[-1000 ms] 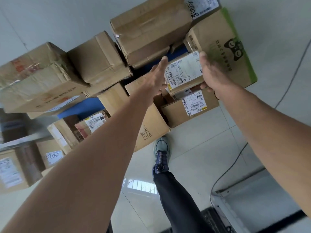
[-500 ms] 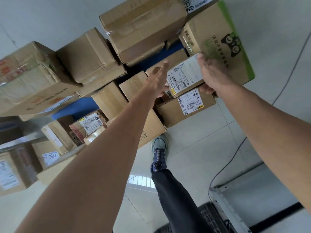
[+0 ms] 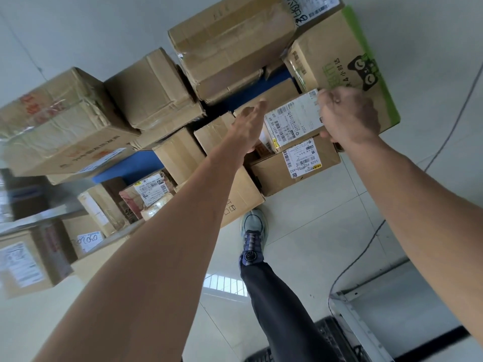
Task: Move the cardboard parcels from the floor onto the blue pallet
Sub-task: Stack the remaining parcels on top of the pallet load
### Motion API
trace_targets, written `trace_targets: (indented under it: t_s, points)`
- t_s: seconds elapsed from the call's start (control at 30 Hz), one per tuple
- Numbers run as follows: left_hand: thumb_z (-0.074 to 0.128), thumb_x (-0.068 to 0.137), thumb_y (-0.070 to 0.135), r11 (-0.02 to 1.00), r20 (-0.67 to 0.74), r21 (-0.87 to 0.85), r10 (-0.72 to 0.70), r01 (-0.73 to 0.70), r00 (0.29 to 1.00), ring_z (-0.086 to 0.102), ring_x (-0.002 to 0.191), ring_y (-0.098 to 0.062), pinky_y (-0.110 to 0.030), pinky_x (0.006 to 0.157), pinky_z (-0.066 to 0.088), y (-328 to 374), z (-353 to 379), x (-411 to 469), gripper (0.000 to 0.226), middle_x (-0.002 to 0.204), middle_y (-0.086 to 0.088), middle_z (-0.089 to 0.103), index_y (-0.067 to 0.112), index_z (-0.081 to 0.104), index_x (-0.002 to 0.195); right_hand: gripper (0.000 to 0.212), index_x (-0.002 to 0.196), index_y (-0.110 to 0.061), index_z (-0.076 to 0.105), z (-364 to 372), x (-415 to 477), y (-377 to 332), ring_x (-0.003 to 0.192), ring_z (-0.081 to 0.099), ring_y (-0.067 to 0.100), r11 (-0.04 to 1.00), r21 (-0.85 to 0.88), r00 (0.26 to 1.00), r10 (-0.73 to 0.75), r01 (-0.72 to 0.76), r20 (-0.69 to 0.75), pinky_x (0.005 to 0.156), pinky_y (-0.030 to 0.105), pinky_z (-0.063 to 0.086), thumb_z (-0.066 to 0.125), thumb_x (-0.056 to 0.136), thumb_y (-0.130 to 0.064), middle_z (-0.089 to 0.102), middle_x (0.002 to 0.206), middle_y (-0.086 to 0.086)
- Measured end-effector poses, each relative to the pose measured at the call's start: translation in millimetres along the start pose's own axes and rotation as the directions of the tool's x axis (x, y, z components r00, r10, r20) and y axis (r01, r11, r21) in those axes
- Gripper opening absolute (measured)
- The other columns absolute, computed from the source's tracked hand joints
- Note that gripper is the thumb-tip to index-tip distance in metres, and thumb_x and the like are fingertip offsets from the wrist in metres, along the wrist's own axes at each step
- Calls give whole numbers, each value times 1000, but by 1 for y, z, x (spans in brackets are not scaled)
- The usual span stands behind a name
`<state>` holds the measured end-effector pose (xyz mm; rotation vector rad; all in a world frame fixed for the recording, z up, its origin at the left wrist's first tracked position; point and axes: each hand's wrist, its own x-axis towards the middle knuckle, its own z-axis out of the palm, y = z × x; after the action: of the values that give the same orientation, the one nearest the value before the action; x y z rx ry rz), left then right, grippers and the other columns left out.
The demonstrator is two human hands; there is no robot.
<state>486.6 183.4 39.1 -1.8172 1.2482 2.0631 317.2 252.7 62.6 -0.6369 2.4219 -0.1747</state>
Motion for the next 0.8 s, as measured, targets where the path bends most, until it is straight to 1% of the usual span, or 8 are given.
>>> trace_targets:
  t_s: [0.13,0.23,0.3,0.47,0.5,0.57,0.63,0.8]
  points:
    - [39,102,66,998,-37,-38,43,-45,998,47,139,-32,-54,113,41,-3,-24,-28,71,158,-12,43,21,37,157,44,94,-10,70,2,-31,-27,65,76,21,981,174,996,-84,86,-21,73,53,63,39,100,-41,72,76,2]
    - [41,103,63,994,-98,-75,77,-85,992,51,135,-31,-54,114,41,-15,-53,-54,68,150,-12,51,17,44,153,40,96,-7,69,17,-68,-52,73,77,19,934,333,984,-163,129,76,72,54,64,45,99,-39,75,88,8]
    - [42,104,59,990,-121,-113,72,-86,990,54,132,-30,-53,112,43,-27,-77,-72,64,146,-12,54,15,47,151,41,95,-9,68,34,-98,-73,79,78,17,909,401,969,-191,114,156,76,52,65,48,97,-45,73,89,0]
    - [41,109,46,957,-140,-261,95,-129,986,61,120,-24,-25,88,54,-71,-144,-124,52,141,-11,57,11,51,146,46,90,-17,69,87,-177,-126,84,77,21,890,422,926,-292,171,240,87,60,58,47,87,-57,77,88,-2]
    - [40,110,46,952,-149,-272,101,-139,984,62,116,-24,-24,89,55,-82,-159,-134,52,136,-12,59,8,53,142,44,89,-20,70,99,-192,-137,86,77,21,886,425,916,-311,183,254,89,58,58,47,86,-57,77,91,-3]
    - [42,108,51,954,-206,-262,90,-144,974,60,120,-30,-44,106,48,-107,-191,-154,50,135,-16,60,10,59,129,36,89,-28,72,124,-226,-159,88,77,17,876,443,892,-343,191,293,92,54,59,47,87,-54,76,98,-7]
    - [43,107,52,944,-261,-289,83,-160,962,59,121,-30,-54,109,43,-133,-224,-177,42,130,-15,62,14,58,115,32,87,-28,72,149,-259,-180,91,77,16,870,453,874,-363,194,323,95,52,58,48,86,-49,75,99,-7]
    - [45,107,50,878,-330,-437,45,-195,943,64,107,-18,-40,95,50,-208,-298,-219,33,107,3,65,21,62,107,33,96,-14,71,207,-333,-219,101,75,18,879,439,830,-381,188,408,98,49,56,52,91,-41,75,102,2]
